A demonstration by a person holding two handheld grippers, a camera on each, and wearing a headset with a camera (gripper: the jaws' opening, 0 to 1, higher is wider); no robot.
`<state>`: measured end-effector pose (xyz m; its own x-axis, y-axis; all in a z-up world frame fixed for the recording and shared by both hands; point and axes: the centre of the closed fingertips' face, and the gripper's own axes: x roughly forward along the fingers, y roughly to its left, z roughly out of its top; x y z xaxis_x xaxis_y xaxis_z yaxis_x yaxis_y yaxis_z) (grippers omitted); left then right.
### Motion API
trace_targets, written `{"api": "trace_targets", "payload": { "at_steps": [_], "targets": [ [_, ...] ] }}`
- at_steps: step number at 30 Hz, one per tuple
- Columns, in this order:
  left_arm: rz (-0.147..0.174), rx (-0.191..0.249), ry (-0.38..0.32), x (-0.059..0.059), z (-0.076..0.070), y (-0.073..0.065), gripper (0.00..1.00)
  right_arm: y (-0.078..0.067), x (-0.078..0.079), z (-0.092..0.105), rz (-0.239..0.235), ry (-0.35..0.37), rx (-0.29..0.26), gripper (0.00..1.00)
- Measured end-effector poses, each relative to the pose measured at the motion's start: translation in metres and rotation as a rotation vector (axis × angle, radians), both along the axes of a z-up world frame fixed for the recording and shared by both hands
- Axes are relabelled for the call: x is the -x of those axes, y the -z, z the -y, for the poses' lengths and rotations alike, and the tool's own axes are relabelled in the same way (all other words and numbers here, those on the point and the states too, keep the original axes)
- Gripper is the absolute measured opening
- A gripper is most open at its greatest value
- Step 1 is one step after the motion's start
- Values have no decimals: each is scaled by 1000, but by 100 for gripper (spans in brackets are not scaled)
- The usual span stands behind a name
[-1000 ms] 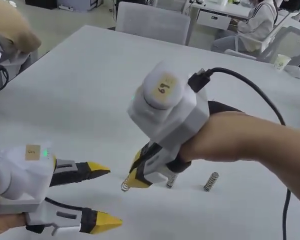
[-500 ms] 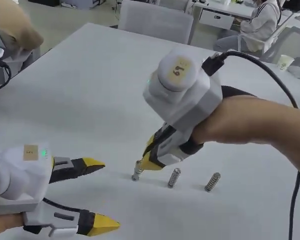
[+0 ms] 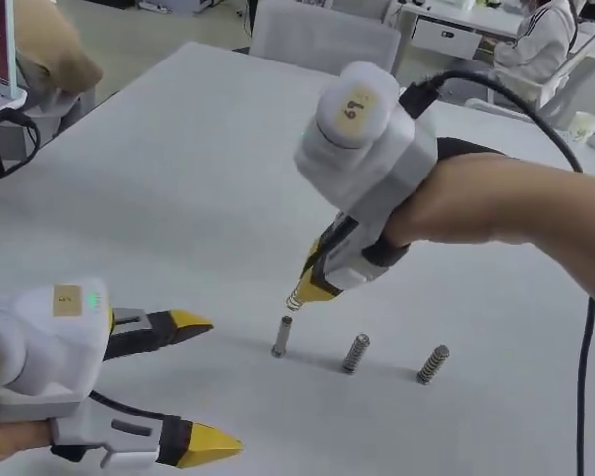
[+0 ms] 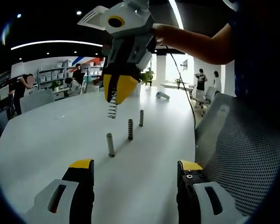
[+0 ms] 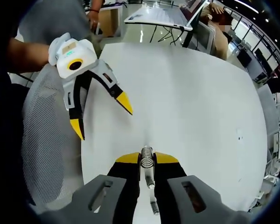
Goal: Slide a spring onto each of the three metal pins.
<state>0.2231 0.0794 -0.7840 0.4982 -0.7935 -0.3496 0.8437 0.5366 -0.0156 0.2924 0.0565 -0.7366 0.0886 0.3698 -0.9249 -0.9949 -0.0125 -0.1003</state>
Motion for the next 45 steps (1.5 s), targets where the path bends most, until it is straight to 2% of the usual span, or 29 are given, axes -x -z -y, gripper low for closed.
{"api": "trace_targets", "payload": {
  "at_steps": [14,33,45],
  "targets": [
    [4,-2,-20,2,-4,-3,68,25,-5,-1,-26,-25,85,8],
    [6,-6,-20,3,-8,-3,66,41,-10,-2,-41,-22,117,8],
    [4,-8,-22,5,-11,-2,65,53,-2,-2,-55,-17,123,8]
  ]
}}
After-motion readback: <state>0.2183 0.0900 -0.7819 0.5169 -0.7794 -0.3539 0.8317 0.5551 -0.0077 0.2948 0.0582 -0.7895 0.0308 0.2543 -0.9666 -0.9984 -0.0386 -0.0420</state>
